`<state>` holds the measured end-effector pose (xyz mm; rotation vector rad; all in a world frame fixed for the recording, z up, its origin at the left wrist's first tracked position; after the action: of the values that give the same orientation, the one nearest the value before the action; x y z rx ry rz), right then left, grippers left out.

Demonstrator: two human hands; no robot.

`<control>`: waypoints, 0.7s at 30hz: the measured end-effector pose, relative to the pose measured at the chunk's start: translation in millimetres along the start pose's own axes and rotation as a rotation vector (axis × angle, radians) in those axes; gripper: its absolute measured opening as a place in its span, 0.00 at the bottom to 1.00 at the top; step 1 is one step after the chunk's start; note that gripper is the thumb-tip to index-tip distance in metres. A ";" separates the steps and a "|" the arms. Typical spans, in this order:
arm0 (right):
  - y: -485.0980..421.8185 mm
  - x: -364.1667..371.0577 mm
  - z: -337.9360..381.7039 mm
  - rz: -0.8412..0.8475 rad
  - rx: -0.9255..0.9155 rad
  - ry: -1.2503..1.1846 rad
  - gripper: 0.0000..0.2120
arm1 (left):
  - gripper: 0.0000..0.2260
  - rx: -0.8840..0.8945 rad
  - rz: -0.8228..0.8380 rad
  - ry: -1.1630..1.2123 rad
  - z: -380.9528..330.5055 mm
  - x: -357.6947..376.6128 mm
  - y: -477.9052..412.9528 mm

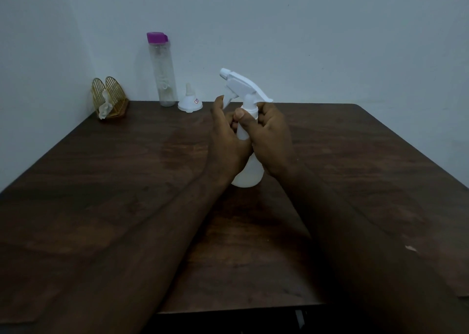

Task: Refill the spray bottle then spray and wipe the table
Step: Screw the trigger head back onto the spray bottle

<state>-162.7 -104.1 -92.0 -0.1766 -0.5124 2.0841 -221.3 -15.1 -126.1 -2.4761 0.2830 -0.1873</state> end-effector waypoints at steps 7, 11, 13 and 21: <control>2.2 -1.6 -2.5 0.115 0.032 -0.020 0.14 | 0.39 0.003 0.002 -0.016 -5.7 -4.4 2.2; 1.1 -4.0 0.0 0.212 0.009 0.029 0.12 | 0.40 0.001 0.002 -0.007 -10.3 -6.5 5.3; -1.1 -3.9 1.9 0.181 -0.003 0.056 0.12 | 0.40 -0.017 0.001 -0.011 -9.3 -5.9 5.4; 0.2 -0.6 5.7 -0.024 -0.036 0.146 0.13 | 0.36 -0.029 -0.025 0.001 -9.5 -3.4 5.0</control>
<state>-164.4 -106.4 -87.0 -0.3387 -0.4611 2.0219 -227.3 -23.7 -121.8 -2.5092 0.2572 -0.1967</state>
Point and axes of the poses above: each hand's wrist, its own y-axis away from the middle knuckle, its own x-axis out of the palm, z = x × y, the point moved 6 cm from there along -y, towards the middle knuckle, and after that the axes turned 14 degrees about -z, right-handed, at the moved point
